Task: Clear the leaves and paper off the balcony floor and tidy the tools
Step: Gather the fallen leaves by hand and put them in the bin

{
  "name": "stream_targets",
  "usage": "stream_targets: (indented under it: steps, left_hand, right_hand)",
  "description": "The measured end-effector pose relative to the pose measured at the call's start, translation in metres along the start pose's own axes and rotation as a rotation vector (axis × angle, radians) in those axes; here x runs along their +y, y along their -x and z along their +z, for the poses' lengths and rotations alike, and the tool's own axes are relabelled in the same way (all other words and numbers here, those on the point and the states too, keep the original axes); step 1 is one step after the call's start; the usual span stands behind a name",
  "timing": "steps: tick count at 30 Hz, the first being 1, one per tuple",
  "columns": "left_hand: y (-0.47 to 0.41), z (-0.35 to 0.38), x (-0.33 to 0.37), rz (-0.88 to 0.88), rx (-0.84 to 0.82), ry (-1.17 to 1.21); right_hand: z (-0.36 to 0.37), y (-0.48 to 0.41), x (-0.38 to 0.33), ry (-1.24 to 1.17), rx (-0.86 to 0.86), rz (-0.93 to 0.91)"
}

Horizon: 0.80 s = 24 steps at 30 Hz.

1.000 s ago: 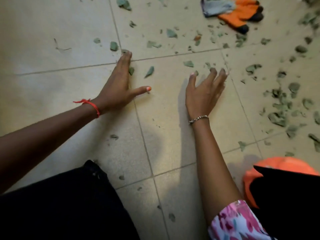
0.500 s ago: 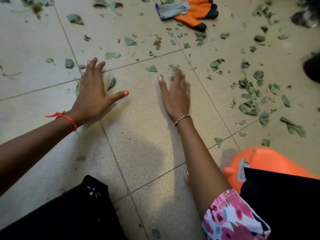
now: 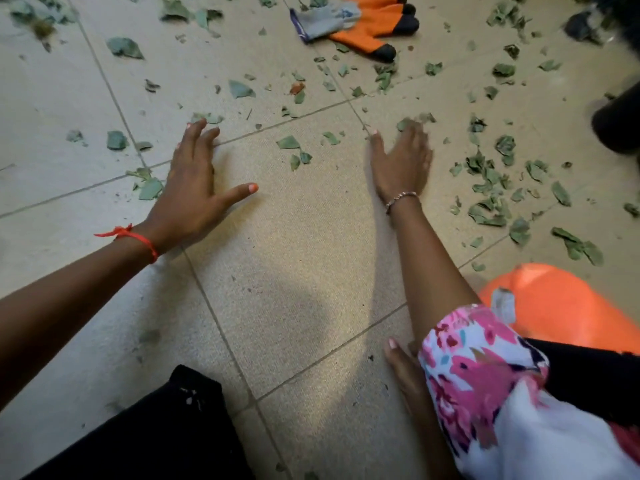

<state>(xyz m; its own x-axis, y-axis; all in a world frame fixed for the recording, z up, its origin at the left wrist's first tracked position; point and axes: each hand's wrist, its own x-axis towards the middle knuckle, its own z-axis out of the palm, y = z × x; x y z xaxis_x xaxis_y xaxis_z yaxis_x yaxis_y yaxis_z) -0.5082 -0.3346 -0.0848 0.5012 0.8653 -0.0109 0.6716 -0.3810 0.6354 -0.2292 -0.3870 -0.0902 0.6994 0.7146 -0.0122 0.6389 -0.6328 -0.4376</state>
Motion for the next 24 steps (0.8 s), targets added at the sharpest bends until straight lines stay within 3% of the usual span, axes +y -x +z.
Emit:
stream_targets:
  steps: [3, 5, 8, 10, 14, 17, 19, 24]
  left_hand:
    - [0.002, 0.001, 0.000, 0.042, 0.004, -0.078]
    - [0.003, 0.003, 0.002, 0.086, -0.004, -0.114]
    - [-0.001, 0.005, 0.003, 0.106, -0.028, -0.112]
    - [-0.005, 0.006, 0.002, 0.120, -0.024, -0.125]
    - [-0.014, 0.011, 0.005, 0.135, -0.016, -0.129]
    - [-0.018, 0.014, 0.009, 0.139, 0.000, -0.109]
    - [-0.018, 0.014, 0.009, 0.149, -0.018, -0.119]
    - [-0.017, 0.012, 0.007, 0.138, -0.039, -0.095]
  right_hand:
    - [0.007, 0.016, -0.016, -0.098, -0.099, -0.158]
    - [0.006, 0.027, -0.018, -0.186, -0.006, -0.141]
    - [-0.007, 0.035, -0.003, -0.082, 0.304, 0.117]
    - [-0.019, 0.037, 0.018, 0.039, 0.408, 0.352]
    - [-0.035, 0.042, 0.052, 0.150, 0.402, 0.623]
    - [-0.036, 0.034, 0.060, 0.039, 0.297, 0.735]
    - [-0.031, 0.030, 0.061, 0.034, 0.212, 0.666]
    - [-0.008, 0.025, 0.034, -0.019, 0.163, 0.259]
